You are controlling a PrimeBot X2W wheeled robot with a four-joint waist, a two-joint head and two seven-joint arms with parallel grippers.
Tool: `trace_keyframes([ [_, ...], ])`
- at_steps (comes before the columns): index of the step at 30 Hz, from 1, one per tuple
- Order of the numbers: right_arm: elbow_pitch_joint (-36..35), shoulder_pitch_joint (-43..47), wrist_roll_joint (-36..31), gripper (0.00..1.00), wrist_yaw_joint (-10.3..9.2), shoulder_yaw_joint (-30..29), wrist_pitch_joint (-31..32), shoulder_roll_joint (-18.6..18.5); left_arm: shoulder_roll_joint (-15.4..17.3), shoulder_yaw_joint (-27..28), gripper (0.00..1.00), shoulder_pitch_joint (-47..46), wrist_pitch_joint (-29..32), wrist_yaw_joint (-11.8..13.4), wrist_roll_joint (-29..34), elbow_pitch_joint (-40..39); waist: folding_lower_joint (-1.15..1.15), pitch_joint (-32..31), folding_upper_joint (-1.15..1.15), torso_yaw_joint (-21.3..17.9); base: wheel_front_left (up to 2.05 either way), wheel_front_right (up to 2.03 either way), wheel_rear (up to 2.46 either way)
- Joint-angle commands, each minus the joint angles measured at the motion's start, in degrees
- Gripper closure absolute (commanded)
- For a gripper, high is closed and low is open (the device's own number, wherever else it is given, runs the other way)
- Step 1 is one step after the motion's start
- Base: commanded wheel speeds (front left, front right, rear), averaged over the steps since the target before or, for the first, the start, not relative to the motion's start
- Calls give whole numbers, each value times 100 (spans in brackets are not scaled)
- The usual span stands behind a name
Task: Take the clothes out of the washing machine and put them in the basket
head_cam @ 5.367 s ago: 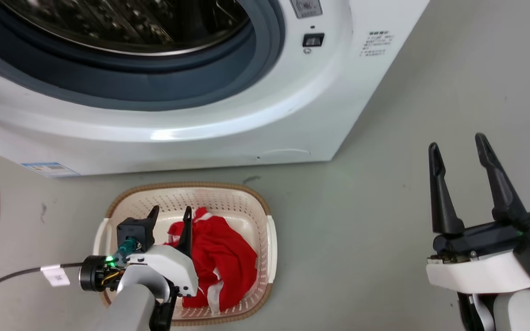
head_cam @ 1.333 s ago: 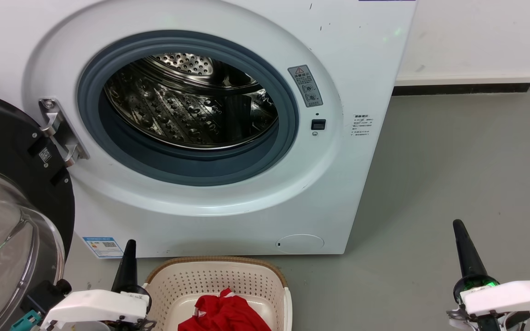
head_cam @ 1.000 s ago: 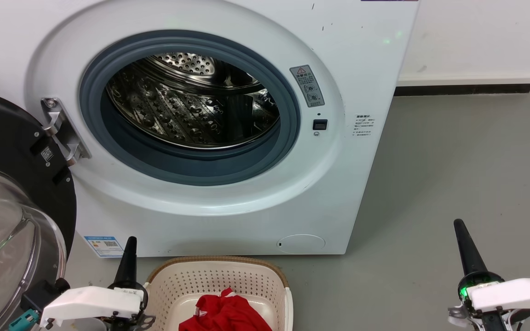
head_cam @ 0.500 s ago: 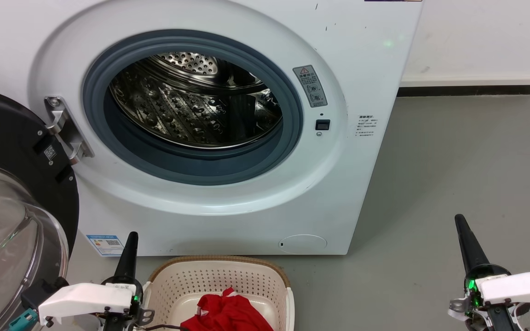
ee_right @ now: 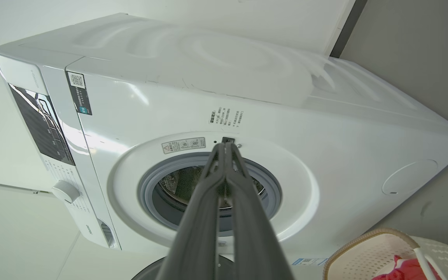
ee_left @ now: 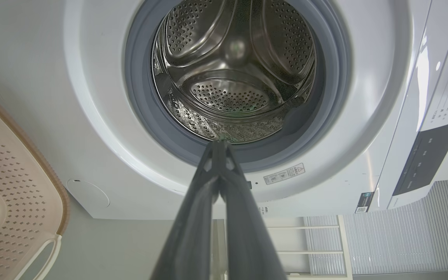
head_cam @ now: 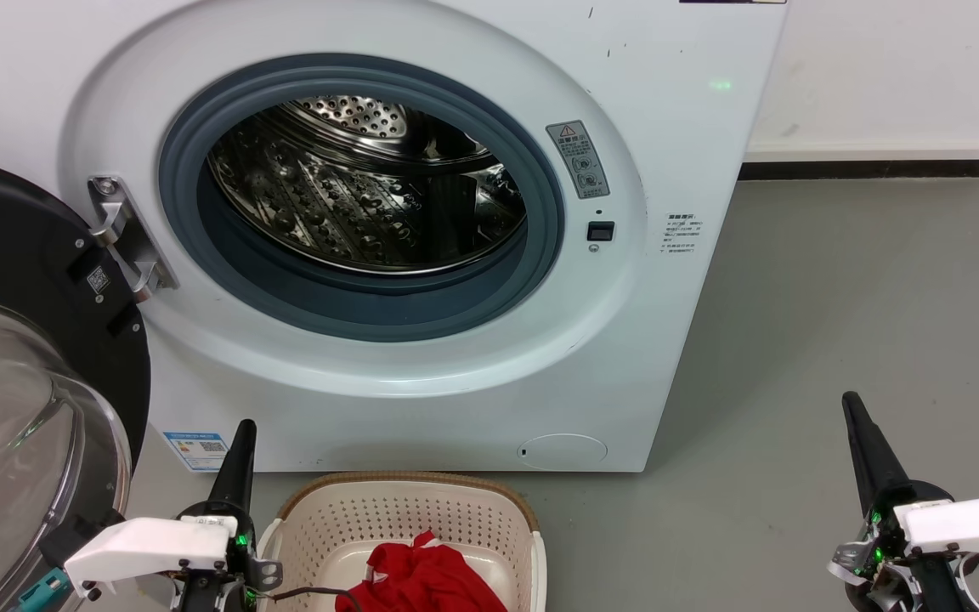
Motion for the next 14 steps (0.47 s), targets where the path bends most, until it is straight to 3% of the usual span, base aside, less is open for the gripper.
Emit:
trace_keyframes([
  [1, 25, -126, 150, 100, -1, -21, 42, -1, 1, 35, 100, -107, 38, -55, -138, 3, 0, 0, 0, 5, 0, 0, 0],
  [14, 155, -218, 719, 100, -1, -98, 204, 19, -19, 91, 100, -186, 194, -146, -709, 93, 0, -2, 0, 41, 0, 0, 0],
])
